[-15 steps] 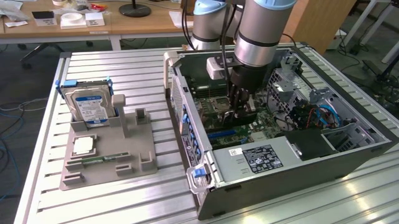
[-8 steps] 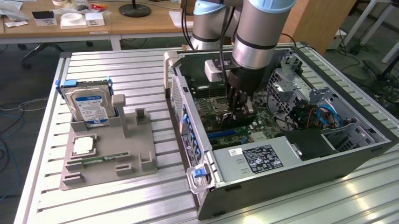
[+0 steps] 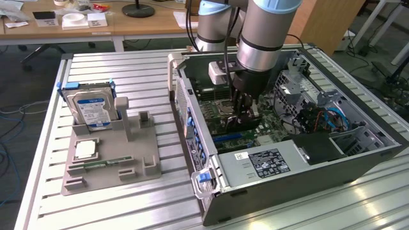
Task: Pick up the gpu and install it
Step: 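Insert the gpu into the slot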
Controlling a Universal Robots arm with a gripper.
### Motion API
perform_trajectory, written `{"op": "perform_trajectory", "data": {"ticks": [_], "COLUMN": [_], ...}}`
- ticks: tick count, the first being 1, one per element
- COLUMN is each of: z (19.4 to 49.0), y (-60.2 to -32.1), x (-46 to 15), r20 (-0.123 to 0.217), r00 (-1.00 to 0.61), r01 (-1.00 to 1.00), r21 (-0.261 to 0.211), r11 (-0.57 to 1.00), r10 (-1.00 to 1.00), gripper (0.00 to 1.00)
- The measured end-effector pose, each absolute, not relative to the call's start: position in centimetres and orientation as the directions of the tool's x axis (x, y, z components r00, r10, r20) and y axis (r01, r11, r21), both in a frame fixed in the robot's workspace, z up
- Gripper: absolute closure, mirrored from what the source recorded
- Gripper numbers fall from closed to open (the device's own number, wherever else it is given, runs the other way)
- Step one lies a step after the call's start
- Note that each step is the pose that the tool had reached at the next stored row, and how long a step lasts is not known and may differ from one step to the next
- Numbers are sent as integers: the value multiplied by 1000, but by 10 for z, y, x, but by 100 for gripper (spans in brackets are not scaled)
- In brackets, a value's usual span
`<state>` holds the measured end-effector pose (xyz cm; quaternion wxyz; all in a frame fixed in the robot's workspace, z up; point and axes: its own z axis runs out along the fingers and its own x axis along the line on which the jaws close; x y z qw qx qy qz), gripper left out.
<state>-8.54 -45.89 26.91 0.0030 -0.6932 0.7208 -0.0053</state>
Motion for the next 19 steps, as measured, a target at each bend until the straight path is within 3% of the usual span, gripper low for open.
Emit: {"op": "perform_trajectory", "data": {"ticks": [19], "z": [265], "y": [-459], "x": [-87], "r20": [3], "r00": [-39], "r01": [-999], "r21": [-12], "r11": [39], "r10": [-999], "gripper": [73]}}
